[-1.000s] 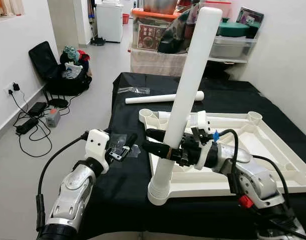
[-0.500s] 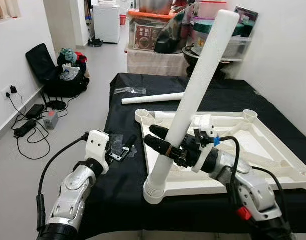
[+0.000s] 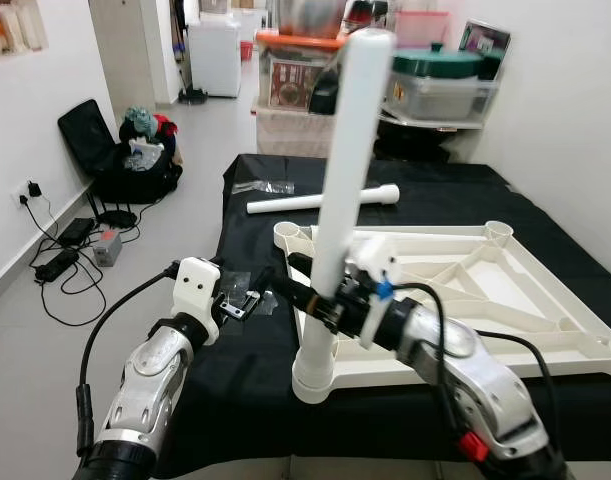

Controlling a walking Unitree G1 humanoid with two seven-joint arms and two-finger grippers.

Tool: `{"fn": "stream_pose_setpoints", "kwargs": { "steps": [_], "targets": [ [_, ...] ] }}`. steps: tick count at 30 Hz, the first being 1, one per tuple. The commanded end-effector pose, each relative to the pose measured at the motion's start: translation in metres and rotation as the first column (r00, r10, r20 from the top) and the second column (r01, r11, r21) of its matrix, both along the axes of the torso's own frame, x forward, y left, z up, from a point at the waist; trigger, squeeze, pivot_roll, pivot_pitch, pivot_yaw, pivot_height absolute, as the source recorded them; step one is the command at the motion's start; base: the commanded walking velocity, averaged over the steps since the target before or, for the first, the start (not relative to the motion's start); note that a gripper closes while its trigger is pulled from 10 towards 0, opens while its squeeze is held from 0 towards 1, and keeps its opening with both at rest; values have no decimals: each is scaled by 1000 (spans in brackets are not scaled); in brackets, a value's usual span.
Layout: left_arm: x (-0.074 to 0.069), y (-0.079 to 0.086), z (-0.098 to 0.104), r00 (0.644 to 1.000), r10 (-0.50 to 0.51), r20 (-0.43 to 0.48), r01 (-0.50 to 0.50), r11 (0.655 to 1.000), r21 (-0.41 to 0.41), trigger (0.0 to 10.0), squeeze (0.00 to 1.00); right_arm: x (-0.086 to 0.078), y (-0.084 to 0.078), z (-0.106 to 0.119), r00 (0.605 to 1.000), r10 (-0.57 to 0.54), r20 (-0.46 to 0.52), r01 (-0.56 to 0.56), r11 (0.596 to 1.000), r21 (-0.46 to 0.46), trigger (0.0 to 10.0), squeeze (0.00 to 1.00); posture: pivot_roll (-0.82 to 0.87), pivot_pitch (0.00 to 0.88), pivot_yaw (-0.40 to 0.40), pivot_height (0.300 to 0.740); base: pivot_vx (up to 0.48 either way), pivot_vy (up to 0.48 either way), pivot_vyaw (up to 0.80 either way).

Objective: Building children table

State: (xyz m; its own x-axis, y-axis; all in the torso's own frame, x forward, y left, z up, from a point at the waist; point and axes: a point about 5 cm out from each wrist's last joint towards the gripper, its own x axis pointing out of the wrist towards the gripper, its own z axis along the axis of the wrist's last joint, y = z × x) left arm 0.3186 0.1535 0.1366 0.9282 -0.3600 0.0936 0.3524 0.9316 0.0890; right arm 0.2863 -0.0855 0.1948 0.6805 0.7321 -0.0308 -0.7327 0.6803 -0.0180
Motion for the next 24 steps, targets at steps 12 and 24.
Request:
{"fn": "stream_pose_setpoints", "kwargs": {
  "steps": [12,24],
  "targets": [
    [0,1,-3,1000,17,0,-17,1000,-6,10000,0,14,-28,-56,903,-329,-276,303,944,-132,10000,0,45,0,-93,740,0,0,0],
    [-1,6,-4,999,38,-3,-38,999,2,10000,0,19,-45,-62,777,-585,-232,570,811,-135,10000,0,44,0,-86,740,0,0,0]
  ]
}}
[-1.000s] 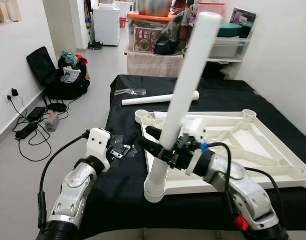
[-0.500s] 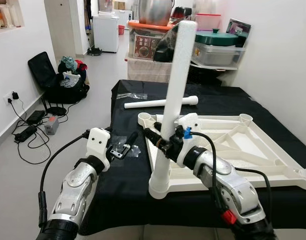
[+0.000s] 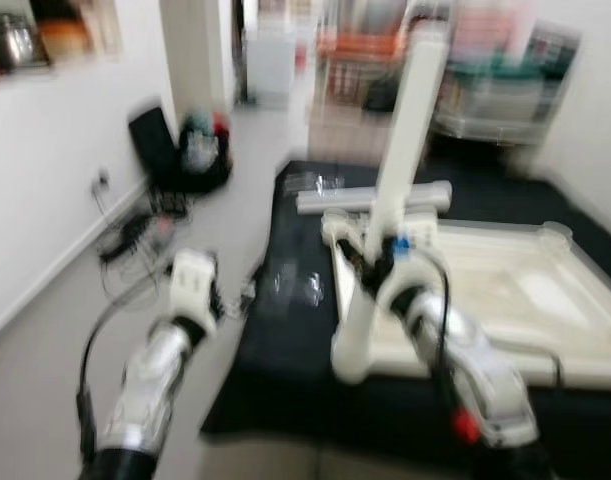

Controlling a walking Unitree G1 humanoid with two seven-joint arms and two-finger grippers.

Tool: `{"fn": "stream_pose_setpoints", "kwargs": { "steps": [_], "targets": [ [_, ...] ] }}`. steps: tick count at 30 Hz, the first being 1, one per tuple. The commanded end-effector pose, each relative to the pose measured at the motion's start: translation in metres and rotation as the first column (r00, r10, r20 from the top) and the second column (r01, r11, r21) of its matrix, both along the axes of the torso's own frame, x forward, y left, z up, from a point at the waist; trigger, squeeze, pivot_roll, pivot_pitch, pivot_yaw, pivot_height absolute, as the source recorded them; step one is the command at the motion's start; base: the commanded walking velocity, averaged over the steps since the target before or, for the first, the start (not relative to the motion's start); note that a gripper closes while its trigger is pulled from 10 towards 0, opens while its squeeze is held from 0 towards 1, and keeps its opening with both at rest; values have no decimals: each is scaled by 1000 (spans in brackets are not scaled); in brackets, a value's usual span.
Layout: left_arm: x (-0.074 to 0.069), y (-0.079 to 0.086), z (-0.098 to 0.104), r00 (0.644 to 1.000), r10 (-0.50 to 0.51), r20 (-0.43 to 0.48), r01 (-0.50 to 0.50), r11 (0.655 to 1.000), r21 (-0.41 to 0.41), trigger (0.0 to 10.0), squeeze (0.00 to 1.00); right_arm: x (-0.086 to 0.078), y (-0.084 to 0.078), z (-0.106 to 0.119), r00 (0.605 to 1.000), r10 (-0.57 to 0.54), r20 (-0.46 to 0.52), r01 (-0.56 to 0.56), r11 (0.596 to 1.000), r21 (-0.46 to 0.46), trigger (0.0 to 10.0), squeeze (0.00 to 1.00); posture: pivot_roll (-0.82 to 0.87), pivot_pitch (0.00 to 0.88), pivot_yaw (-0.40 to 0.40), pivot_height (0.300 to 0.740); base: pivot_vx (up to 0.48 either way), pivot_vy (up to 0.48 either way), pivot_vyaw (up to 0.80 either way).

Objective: Building children table

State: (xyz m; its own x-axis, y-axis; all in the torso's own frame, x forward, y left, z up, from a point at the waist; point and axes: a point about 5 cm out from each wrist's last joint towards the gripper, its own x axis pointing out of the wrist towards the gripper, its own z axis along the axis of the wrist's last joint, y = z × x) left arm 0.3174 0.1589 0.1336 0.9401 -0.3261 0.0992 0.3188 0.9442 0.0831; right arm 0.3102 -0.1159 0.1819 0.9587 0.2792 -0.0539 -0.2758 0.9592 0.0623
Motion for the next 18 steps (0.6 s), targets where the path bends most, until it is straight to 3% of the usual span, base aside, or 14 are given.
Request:
{"fn": "stream_pose_setpoints", "kwargs": {
  "steps": [1,9,18],
  "targets": [
    [1,1,-1,1000,2,-7,-2,1000,10,10000,0,-5,-15,-49,971,-83,-225,70,995,-64,10000,0,44,0,-86,740,0,0,0],
    [3,0,-1,1000,6,-9,-6,1000,10,10000,0,-6,-18,-47,966,-184,-182,167,981,-103,10000,0,36,0,-75,740,0,0,0],
    [2,4,-3,1000,24,-13,-24,1000,10,10000,0,-7,-26,-47,935,-311,-170,298,950,-97,10000,0,35,0,-80,740,0,0,0]
  ]
}}
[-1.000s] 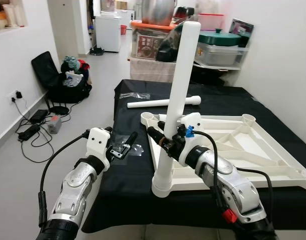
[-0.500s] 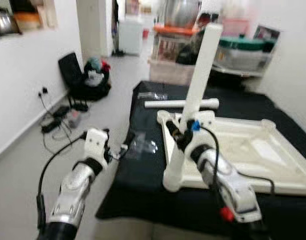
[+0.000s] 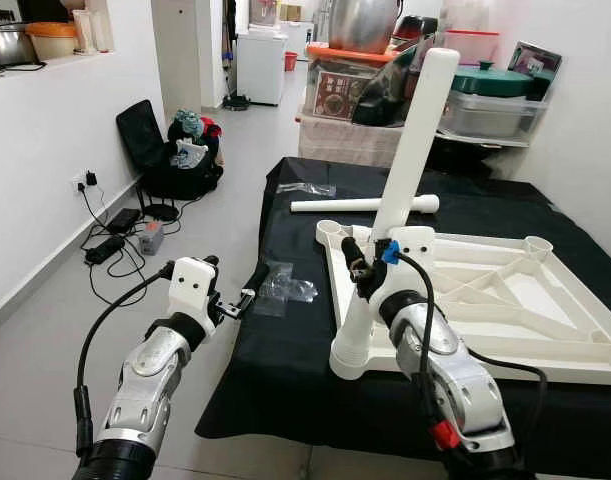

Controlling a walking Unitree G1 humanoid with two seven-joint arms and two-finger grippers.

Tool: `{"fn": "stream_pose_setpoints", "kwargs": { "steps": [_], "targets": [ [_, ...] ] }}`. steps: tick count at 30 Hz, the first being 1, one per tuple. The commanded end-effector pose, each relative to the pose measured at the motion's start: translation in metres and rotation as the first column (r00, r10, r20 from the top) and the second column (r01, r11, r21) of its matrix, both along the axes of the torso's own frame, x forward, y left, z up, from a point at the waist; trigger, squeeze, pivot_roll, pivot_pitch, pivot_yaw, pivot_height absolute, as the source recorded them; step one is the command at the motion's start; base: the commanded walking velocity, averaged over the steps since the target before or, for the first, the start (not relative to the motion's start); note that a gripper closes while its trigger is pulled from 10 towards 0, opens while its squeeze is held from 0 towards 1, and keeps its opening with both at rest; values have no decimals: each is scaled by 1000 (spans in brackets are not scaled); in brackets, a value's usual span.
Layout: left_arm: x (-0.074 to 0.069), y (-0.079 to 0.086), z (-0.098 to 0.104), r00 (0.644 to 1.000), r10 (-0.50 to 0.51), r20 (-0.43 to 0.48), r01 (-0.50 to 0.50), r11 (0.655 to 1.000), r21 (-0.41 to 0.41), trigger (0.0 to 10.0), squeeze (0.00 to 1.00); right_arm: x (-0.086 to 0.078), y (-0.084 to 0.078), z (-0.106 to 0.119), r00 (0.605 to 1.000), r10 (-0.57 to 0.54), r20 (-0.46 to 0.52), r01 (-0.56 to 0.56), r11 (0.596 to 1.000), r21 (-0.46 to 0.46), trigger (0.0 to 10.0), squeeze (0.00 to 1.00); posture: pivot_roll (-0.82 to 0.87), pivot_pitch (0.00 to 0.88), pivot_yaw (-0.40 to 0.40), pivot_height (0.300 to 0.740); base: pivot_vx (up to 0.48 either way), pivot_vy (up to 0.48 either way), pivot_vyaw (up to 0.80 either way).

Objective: Building children table

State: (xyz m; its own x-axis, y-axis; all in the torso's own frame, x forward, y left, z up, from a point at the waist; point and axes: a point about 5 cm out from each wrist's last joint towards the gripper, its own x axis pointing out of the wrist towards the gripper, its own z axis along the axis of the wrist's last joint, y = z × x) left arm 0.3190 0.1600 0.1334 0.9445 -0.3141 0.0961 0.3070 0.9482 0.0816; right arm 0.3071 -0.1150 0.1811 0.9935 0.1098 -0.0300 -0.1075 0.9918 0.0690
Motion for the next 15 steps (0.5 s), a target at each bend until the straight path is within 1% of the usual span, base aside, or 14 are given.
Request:
{"fn": "stream_pose_setpoints", "kwargs": {
  "steps": [1,4,5,6,7,8,10,15],
  "targets": [
    [0,2,-3,1000,12,-10,-12,1000,10,10000,0,-3,-28,-45,966,-161,-201,149,986,-73,10000,0,35,0,-77,740,0,0,0],
    [1,2,-3,1000,11,-10,-11,1000,10,10000,0,-3,-30,-45,964,-179,-197,168,983,-70,10000,0,35,0,-77,740,0,0,0],
    [1,1,-3,1000,10,-9,-10,1000,11,10000,0,-3,-33,-46,957,-214,-197,204,976,-70,10000,0,36,0,-76,740,0,0,0],
    [1,1,-3,1000,10,-9,-10,1000,11,10000,0,-3,-33,-46,957,-214,-197,204,976,-70,10000,0,36,0,-76,740,0,0,0],
    [1,2,-2,1000,11,-7,-11,1000,12,10000,0,-3,-37,-46,946,-259,-194,250,966,-68,10000,0,41,0,-76,740,0,0,0],
    [1,2,-2,1000,11,-7,-11,1000,12,10000,0,-3,-37,-46,946,-259,-194,250,966,-68,10000,0,41,0,-76,740,0,0,0],
    [2,3,-1,1000,15,-6,-15,1000,15,10000,0,-3,-41,-45,931,-312,-191,306,950,-62,10000,0,45,0,-76,740,0,0,0],
    [1,6,-2,1000,22,-7,-22,1000,17,10000,0,-3,-42,-44,925,-330,-189,324,944,-62,10000,0,40,0,-74,740,0,0,0]
  ]
}}
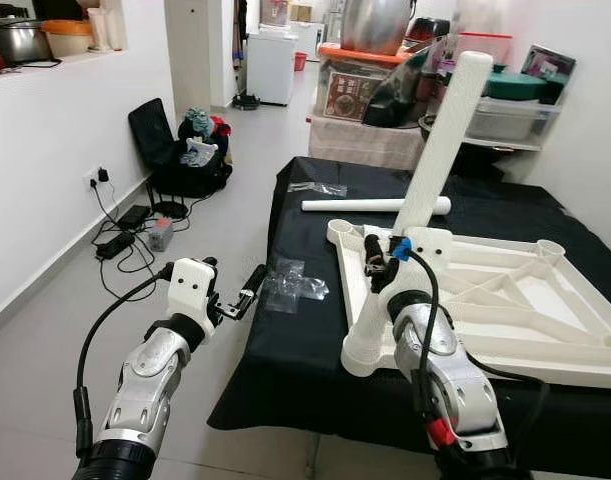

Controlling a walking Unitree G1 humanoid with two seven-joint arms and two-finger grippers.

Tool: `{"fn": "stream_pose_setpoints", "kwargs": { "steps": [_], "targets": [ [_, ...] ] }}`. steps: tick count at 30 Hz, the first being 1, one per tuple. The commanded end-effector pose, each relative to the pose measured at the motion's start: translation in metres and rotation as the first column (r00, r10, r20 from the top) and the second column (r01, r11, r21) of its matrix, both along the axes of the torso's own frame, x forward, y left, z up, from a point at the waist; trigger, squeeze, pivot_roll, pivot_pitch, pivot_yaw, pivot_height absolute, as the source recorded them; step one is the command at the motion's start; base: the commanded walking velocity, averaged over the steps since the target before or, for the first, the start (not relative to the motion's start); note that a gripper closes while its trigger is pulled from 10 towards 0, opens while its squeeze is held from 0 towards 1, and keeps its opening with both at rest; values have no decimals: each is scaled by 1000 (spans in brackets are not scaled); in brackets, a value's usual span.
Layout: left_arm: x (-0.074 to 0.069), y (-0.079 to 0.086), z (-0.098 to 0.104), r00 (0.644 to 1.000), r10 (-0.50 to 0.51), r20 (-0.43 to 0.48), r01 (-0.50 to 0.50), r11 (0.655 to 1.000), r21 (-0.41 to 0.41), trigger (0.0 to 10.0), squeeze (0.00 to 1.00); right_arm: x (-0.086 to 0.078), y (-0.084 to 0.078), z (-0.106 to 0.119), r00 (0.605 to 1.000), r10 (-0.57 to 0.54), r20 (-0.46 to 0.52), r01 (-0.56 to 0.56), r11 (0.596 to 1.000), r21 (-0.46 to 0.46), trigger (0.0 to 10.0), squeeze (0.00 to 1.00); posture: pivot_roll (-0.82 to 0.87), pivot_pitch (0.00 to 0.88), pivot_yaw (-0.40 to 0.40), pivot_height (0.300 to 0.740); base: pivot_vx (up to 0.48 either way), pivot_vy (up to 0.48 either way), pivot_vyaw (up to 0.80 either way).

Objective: Building children table

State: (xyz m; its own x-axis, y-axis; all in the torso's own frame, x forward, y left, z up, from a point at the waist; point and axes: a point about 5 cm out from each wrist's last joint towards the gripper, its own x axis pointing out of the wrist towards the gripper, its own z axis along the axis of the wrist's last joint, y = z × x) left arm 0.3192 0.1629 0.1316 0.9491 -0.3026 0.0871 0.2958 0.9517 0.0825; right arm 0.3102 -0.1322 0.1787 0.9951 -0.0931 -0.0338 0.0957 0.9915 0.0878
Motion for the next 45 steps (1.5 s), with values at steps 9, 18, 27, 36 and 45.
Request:
{"fn": "stream_pose_setpoints", "kwargs": {
  "steps": [9,18,27,36,45],
  "targets": [
    [3,0,0,1000,9,0,-9,1000,13,10000,0,-5,-26,-40,973,-136,-188,127,990,-56,10000,0,34,0,-68,740,0,0,0],
    [5,3,1,1000,13,5,-13,1000,18,10000,0,0,-26,-37,980,-116,-164,108,992,-62,10000,0,42,0,-72,740,0,0,0],
    [6,2,1,1000,14,8,-15,1000,17,10000,0,4,-30,-32,985,-103,-138,98,994,-40,10000,529,50,0,-81,740,0,0,0],
    [5,3,0,1000,15,5,-16,1000,21,10000,0,5,-29,-29,988,-93,-127,87,995,-55,10000,0,45,0,-76,740,0,0,0],
    [6,3,-1,1000,9,2,-9,1000,26,10000,0,7,-35,-22,992,-89,-92,84,995,-55,10000,0,41,0,-71,740,0,0,0]
  ]
}}
